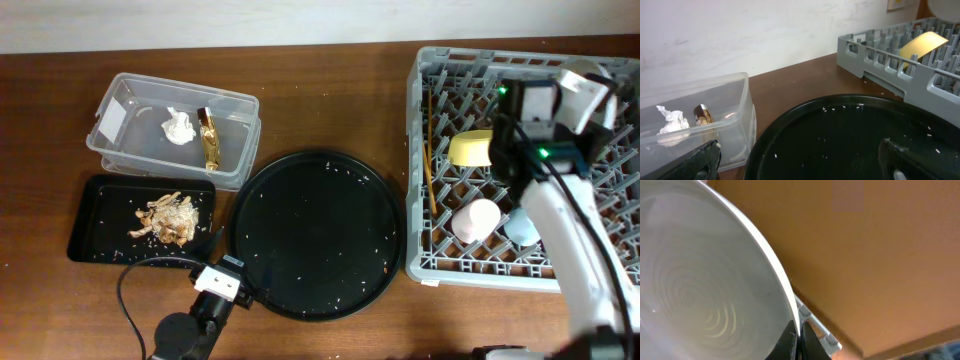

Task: Sort waste into correct bins and load items into the dishwasher rack
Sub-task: 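Grasp the white plate edge with the right gripper and lift it, then stand the white plate upright in the dish rack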

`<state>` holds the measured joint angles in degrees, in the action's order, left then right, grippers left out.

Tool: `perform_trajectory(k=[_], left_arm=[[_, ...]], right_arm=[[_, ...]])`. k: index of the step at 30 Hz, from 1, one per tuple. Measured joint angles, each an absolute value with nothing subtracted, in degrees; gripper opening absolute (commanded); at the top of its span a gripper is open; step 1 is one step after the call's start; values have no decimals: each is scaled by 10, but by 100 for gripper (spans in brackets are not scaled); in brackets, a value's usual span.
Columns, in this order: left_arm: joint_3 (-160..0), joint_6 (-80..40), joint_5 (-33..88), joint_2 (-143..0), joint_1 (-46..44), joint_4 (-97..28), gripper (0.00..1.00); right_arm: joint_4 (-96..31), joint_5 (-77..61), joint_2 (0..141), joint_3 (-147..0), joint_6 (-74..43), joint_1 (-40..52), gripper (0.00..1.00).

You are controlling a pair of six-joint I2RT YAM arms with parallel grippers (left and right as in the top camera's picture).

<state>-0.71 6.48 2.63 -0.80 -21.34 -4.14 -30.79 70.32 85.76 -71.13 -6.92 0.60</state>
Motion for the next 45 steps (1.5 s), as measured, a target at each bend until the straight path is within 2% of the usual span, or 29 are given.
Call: perform_trajectory(k=[4,9,10,11,12,13,15,21,23,26,29,32,37,41,45], left_arm=[[-7,65,26,-8,-213,-42,99],[-7,65,26,-8,-213,-42,99],[-7,65,26,-8,-213,-42,99],[-7,65,26,-8,-213,-42,99],[-7,65,26,-8,-213,-42,99],[-7,65,26,-8,-213,-42,100],[-7,65,26,-8,-213,-41,99],[-7,65,26,-8,-213,-42,99],[-7,65,26,-8,-213,-42,99],[-7,65,27,-7,-213,-42,99],[-7,65,26,-7,-213,-41,100],[-7,65,26,-6,-213,-41,100],[-7,65,26,-6,-213,-42,99],[-7,65,26,-6,-213,-42,99],[-7,65,27,-6,-213,-42,100]], right_arm=[[-233,741,942,-712,50,6,4],[-233,752,1002,-712,115,8,4],[-235,752,1004,-712,121,10,9],[-235,752,1004,-712,124,18,33],[-235,752,1004,-712,125,24,72],[-234,752,1004,-712,127,35,91],[-230,750,1004,-712,128,60,98],[-260,709,944,-716,136,143,98],[-305,675,902,-731,134,164,99],[-446,572,794,-767,87,230,98],[-571,396,690,-809,16,322,98],[-593,196,602,-817,-19,402,98],[-631,-6,540,-820,-32,442,98],[-661,-17,518,-820,-32,443,99],[-660,52,444,-820,-32,440,98]])
